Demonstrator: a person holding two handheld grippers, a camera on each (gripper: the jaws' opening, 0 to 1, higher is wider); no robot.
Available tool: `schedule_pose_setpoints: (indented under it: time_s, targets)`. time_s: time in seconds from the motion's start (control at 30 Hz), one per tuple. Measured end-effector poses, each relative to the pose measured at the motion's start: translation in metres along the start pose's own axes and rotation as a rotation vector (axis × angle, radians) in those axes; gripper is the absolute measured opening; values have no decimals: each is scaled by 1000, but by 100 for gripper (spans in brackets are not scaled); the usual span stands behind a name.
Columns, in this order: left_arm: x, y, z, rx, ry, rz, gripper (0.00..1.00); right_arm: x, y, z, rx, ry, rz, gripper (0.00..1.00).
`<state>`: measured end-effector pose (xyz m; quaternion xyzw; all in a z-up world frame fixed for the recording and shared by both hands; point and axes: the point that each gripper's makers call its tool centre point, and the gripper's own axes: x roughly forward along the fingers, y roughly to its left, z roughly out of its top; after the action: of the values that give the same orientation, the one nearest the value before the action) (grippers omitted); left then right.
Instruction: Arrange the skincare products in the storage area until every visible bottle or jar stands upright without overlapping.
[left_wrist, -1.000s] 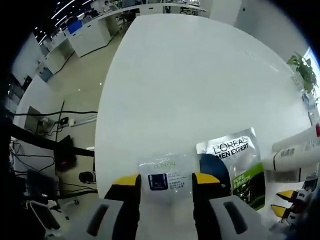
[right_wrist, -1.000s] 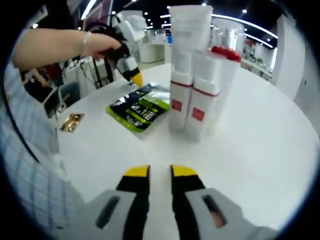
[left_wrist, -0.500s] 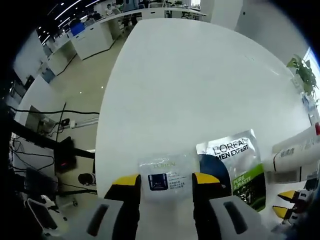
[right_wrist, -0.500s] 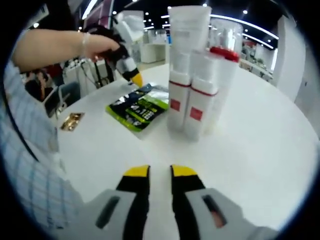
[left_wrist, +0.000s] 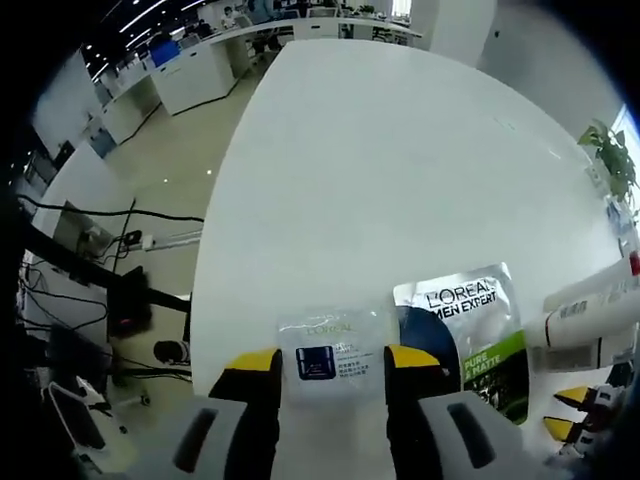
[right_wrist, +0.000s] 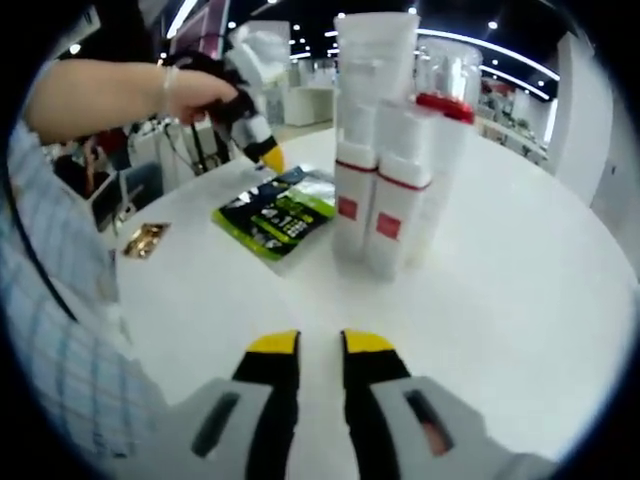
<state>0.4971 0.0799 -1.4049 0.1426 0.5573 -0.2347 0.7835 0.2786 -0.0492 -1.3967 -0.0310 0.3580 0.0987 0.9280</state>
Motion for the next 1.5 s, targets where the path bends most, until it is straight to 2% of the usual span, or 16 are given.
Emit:
schedule_pose_setpoints:
  time_s: [0.3,0.57,0.7,0.9,0.97,1.07,1.13,1.2,1.3,1.43,1.5]
  targets:
    - [0,0,0,-13,-13,8,42,-4,-1,1,-17,-6,8,15]
    - [-2,-1,3,-22,-37,-3,47,-7,-4,0,-32,-7,13,16]
    - [-11,-1,12,-22,-82,-11,47,-7,-6,-1,-39,-5,13,16]
    - [-37,-2,29,6,-213,-20,47,-9,-6,1,-32,-14,17,17]
    - [-48,-4,35,2,-267,-43,47,-9,-6,1,-31,-17,19,17]
    - [-62,-6,37,-17,-305,-84,47,-8,-6,3,-24,-22,24,17]
    - [-71,-7,34,-21,-324,-99,47,-8,-6,5,-24,-25,25,18]
    - [-81,-11,29,-26,-342,-141,47,-8,-5,7,-24,-30,29,18]
    - [-93,-18,26,9,-395,-181,47,-8,-3,10,-18,-39,45,18]
    - [-114,-28,6,28,-432,-239,46,-7,4,21,-55,-57,83,19]
    - [-122,-29,-2,24,-449,-249,45,-6,7,26,-78,-66,97,20]
